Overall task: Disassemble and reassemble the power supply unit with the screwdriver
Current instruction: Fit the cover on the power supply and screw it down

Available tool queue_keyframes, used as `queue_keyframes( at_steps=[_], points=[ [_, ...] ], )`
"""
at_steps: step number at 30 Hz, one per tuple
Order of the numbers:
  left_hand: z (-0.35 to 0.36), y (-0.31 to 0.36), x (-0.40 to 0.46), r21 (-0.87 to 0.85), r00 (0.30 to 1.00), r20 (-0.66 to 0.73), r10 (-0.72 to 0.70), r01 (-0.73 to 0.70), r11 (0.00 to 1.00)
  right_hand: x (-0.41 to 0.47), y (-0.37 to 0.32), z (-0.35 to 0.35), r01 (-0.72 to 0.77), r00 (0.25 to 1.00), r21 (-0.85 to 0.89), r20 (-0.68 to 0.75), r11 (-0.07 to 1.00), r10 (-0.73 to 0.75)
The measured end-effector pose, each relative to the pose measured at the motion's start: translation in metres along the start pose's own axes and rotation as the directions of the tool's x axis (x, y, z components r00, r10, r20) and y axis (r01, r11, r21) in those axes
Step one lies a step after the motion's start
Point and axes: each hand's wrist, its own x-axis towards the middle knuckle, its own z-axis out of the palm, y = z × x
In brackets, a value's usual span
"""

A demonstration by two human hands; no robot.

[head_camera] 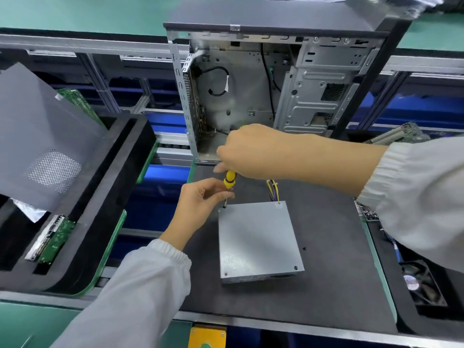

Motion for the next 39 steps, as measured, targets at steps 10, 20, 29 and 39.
queue_keyframes(
  at_steps=[10,20,29,39],
  points=[
    [0.056,0.049,0.0,0.297,0.987,-0.04,0.153,-0.135,0.945,-0.063,0.036,0.027,-0.176,0.975,0.265,0.182,0.948,0.13],
    [0.217,0.048,0.0,0.868,0.796,0.476,-0.373,-0.494,0.052,-0.214,0.09,0.071,-0.414,0.884,0.287,0.352,0.864,0.307],
    [0.233,0.039,0.006,0.856,0.766,0.504,-0.399,-0.503,0.116,-0.239,0.085,0.092,-0.463,0.865,0.291,0.355,0.837,0.355],
    [0.132,0.09,-0.006,0.504,0.966,0.213,-0.148,0.02,0.863,-0.205,0.045,0.055,-0.462,0.887,0.359,0.201,0.811,0.416]
  ],
)
